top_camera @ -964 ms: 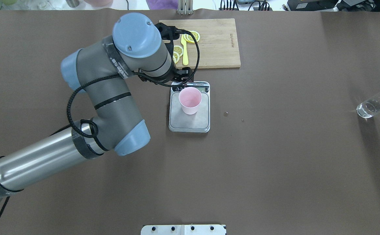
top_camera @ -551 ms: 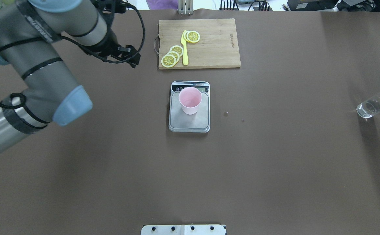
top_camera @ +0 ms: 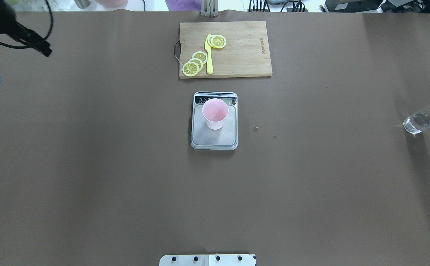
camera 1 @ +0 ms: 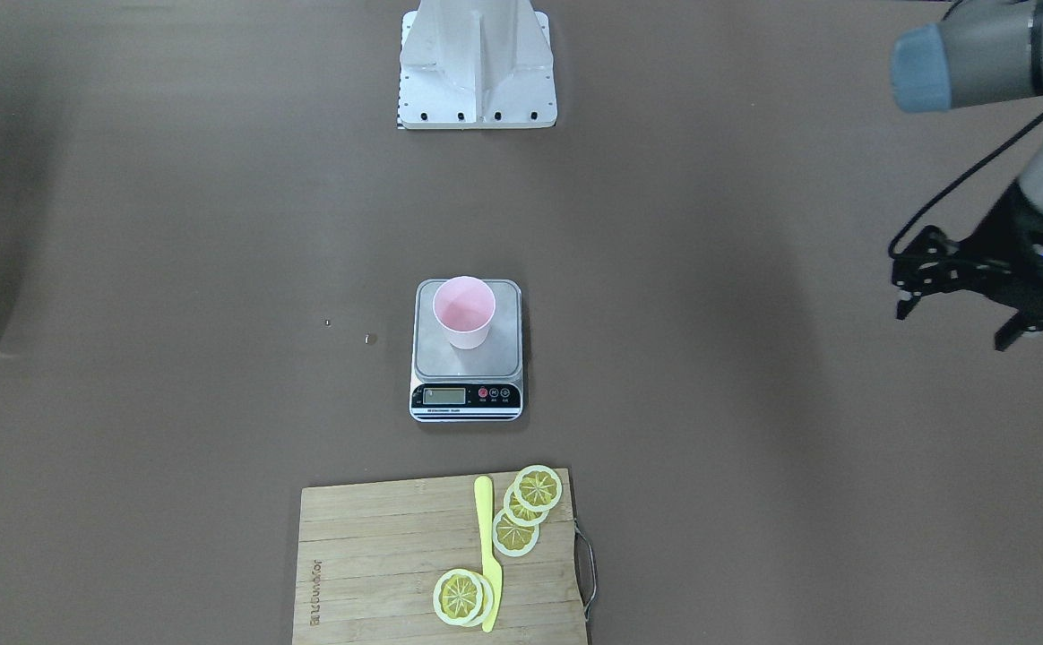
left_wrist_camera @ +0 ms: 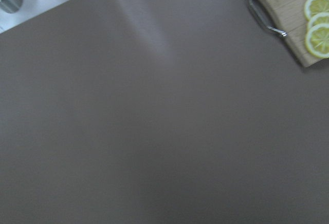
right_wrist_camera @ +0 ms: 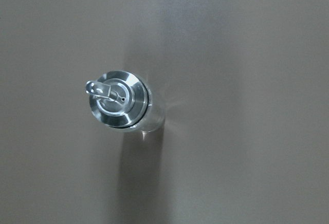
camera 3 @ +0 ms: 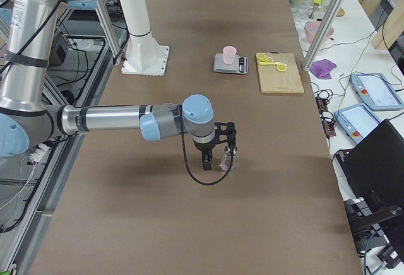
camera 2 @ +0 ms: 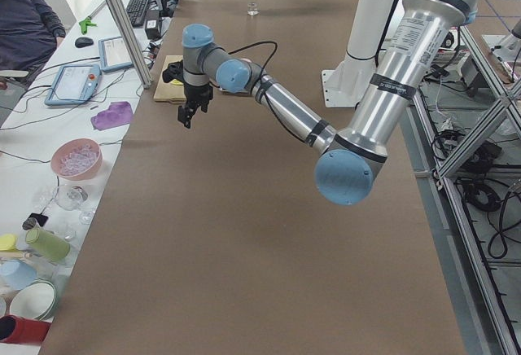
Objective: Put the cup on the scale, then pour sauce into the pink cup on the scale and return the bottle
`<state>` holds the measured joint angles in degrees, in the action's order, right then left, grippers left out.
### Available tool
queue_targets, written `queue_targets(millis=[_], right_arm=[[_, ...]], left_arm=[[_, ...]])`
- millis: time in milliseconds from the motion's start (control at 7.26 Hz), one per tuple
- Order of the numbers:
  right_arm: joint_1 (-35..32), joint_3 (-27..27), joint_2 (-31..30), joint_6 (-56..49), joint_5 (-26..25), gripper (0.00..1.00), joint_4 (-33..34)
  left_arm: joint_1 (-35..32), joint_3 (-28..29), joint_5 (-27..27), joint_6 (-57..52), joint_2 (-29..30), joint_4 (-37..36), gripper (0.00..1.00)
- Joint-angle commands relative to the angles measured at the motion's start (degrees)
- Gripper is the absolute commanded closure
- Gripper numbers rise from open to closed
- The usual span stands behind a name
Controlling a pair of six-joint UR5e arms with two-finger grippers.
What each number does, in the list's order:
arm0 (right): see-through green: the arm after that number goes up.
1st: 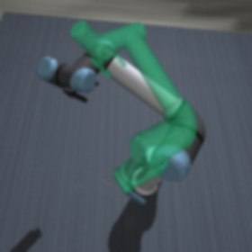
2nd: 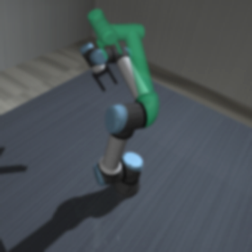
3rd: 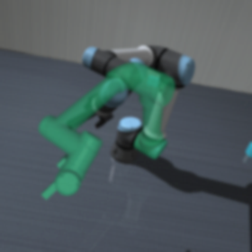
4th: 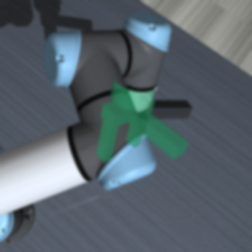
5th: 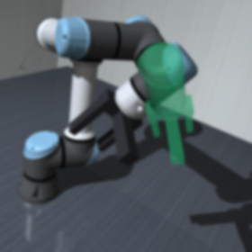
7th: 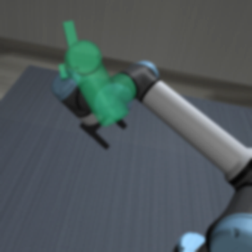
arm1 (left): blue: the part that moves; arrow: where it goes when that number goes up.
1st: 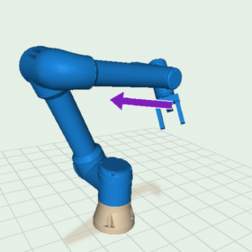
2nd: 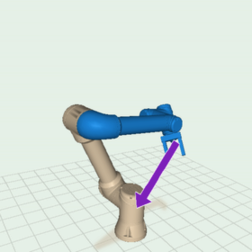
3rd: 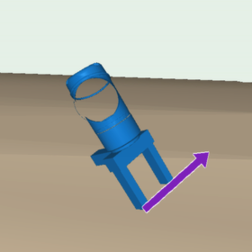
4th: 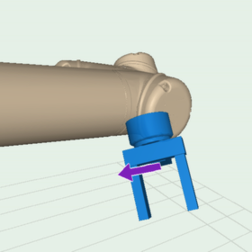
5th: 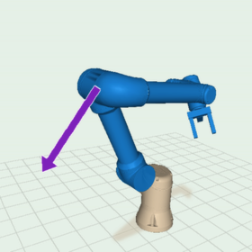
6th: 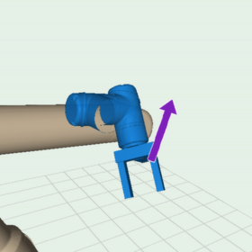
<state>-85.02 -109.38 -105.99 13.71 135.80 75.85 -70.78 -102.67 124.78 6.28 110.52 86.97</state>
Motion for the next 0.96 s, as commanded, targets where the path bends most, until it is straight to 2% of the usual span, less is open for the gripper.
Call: queue_targets(millis=[0,138,275,413,551,826], right_arm=[[4.06,-0.04,-2.98,11.38,-2.02,0.0,-10.34],[5.81,-0.04,-3.51,15.43,-4.03,0.0,-12.81],[8.01,-0.04,-4.39,18.43,-6.84,0.0,-15.1],[10.03,-0.04,-5.18,21.5,-8.78,0.0,-17.47],[11.44,-0.04,-6.14,22.58,-10.8,0.0,-19.58],[13.29,0.05,-7.64,24.25,-13.88,0.0,-23.63]], left_arm=[[-7.07,5.25,0.82,-7.5,-7.57,0.21,0.02],[-9.79,10.16,1.08,-7.77,-8.47,1.17,0.02],[-11.73,11.08,1.34,-7.77,-11.87,7.19,0.02],[-12.01,11.96,1.69,-7.77,-13.21,8.73,0.02],[-11.93,12.4,3.78,-7.68,-13.66,8.74,0.02],[-11.93,12.14,4.59,-7.68,-14.1,8.74,0.02]])
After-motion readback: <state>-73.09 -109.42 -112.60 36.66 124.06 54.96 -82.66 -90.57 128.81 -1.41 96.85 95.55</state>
